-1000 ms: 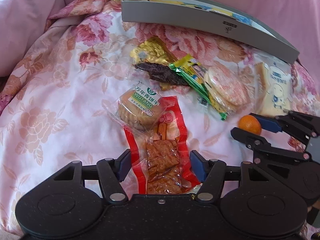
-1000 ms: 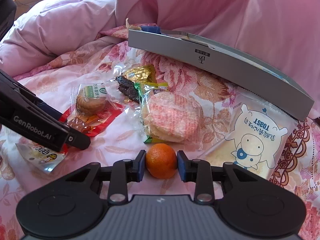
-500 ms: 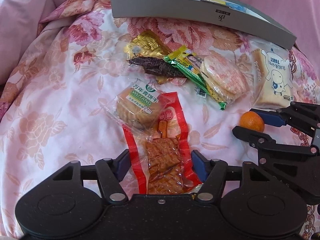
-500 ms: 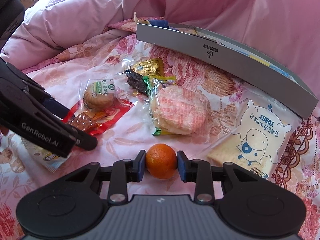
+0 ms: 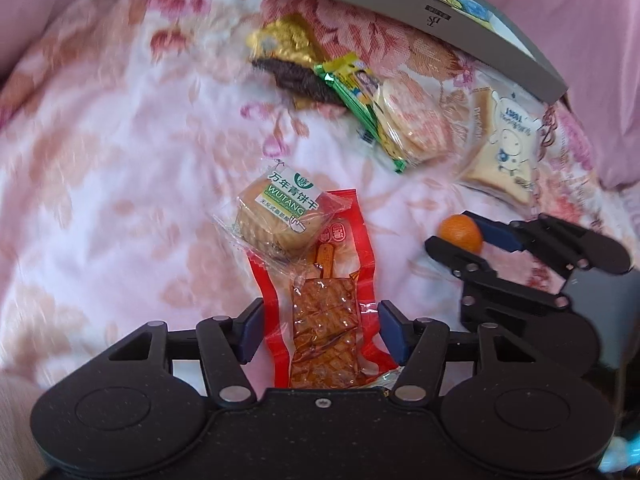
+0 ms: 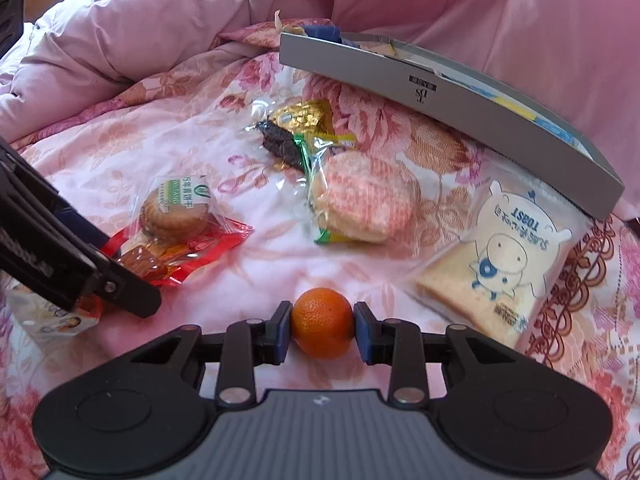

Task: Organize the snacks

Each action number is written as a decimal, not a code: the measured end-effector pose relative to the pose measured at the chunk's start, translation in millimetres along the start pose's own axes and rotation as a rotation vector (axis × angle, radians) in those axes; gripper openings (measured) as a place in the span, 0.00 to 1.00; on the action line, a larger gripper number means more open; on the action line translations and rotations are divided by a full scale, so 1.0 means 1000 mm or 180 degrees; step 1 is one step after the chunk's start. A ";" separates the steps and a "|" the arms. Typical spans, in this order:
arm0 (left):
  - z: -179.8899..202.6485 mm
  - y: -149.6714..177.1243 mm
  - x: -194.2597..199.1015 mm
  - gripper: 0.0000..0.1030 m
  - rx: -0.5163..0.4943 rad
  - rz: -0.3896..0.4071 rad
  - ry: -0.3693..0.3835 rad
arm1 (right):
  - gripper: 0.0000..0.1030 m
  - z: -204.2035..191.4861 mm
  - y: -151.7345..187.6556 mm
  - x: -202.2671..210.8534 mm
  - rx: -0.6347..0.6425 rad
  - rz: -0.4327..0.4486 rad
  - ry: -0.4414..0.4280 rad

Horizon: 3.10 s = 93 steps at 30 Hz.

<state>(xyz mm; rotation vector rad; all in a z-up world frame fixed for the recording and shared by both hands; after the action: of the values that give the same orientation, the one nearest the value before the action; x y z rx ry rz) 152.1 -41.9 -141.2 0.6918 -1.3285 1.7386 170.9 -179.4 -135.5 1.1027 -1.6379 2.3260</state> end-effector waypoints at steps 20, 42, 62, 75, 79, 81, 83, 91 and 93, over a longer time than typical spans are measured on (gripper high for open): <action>0.010 0.003 0.008 0.49 0.0195 0.0049 0.0403 | 0.36 0.001 0.000 0.012 0.0396 0.0097 0.0258; 0.020 -0.009 0.021 0.44 0.0585 0.0231 0.1009 | 0.36 0.006 -0.006 0.014 0.0353 0.0204 0.0336; 0.039 -0.040 0.078 0.44 0.0097 0.1350 0.1208 | 0.36 0.028 -0.019 0.027 0.0148 0.0496 0.0571; 0.037 -0.054 0.086 0.44 -0.0044 0.1613 0.1063 | 0.36 0.034 -0.046 0.048 0.0122 0.1052 0.0681; 0.039 -0.071 0.091 0.44 -0.0094 0.1816 0.0997 | 0.36 0.038 -0.058 0.050 0.0220 0.1207 0.0771; 0.042 -0.081 0.095 0.44 -0.0176 0.1949 0.0959 | 0.36 0.041 -0.065 0.050 0.0276 0.1289 0.0831; 0.047 -0.092 0.097 0.45 -0.0252 0.2050 0.0926 | 0.36 0.044 -0.071 0.049 0.0324 0.1376 0.0889; 0.061 -0.141 0.078 0.45 -0.0178 0.2069 0.1050 | 0.36 0.063 -0.090 0.033 0.0328 0.1520 0.0952; 0.067 -0.157 0.074 0.45 -0.0149 0.2078 0.1105 | 0.36 0.074 -0.096 0.031 0.0306 0.1587 0.1016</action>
<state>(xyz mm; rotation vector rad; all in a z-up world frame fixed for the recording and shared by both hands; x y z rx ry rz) 245.3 -68.8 17.0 -0.1050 -1.4252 2.1943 228.8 -211.8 -29.5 0.3160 -1.8432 2.7128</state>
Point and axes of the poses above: each gripper's, at about its wrist camera, not at the fingertips, and x roughly against the way its jaws point, z to its right, y to its underside, the point moved 9 cm from there along -x, roughly the way its jaws point, and after that the axes turned 10 degrees about z, right-handed, at the moved point
